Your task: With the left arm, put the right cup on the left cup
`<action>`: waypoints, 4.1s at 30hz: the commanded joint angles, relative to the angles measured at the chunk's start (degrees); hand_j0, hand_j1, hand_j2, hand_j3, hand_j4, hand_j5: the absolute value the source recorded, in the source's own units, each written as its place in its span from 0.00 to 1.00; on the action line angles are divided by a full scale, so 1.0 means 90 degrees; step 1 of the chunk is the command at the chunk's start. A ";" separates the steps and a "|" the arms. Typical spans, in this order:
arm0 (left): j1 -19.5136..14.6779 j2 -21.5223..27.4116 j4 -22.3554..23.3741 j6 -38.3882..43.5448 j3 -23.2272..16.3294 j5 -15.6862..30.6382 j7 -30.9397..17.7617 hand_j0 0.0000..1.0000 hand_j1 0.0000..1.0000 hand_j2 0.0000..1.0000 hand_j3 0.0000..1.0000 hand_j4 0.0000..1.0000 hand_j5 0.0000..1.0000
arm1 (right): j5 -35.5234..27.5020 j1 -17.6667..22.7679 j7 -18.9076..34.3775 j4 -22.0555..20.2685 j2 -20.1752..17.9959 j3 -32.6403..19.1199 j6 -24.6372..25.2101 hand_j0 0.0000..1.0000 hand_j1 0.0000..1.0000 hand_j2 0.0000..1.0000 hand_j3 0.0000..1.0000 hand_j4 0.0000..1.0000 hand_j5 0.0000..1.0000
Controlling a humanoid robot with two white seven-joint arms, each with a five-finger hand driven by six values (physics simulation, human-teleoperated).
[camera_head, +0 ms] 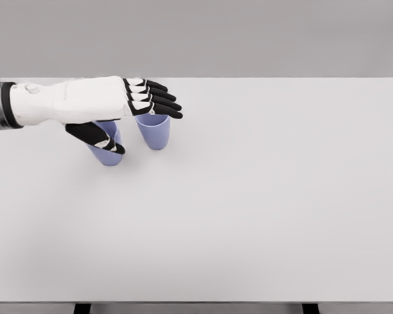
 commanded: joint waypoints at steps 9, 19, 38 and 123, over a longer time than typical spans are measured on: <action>-0.0693 -0.0644 0.1138 0.0016 -0.0140 -0.0147 0.0001 1.00 1.00 1.00 1.00 1.00 1.00 | 0.0003 0.0078 0.0003 0.0010 0.0000 0.0005 0.0009 1.00 1.00 1.00 1.00 1.00 1.00; -0.0888 0.0030 0.0269 0.0867 -0.0130 0.0019 -0.0272 1.00 1.00 1.00 1.00 1.00 1.00 | 0.0003 0.0078 0.0003 0.0010 0.0000 0.0005 0.0009 1.00 1.00 1.00 1.00 1.00 1.00; -0.1386 -0.1289 0.2193 0.1601 -0.1448 0.0019 -0.0516 1.00 1.00 1.00 1.00 1.00 1.00 | 0.0003 0.0078 0.0003 0.0010 0.0000 0.0005 0.0009 1.00 1.00 1.00 1.00 1.00 1.00; -0.1123 -0.2275 0.3912 0.1571 -0.1956 -0.1251 -0.0018 0.70 0.70 0.70 0.70 0.70 0.70 | 0.0003 0.0078 0.0003 0.0010 0.0000 0.0005 0.0009 1.00 1.00 1.00 1.00 1.00 1.00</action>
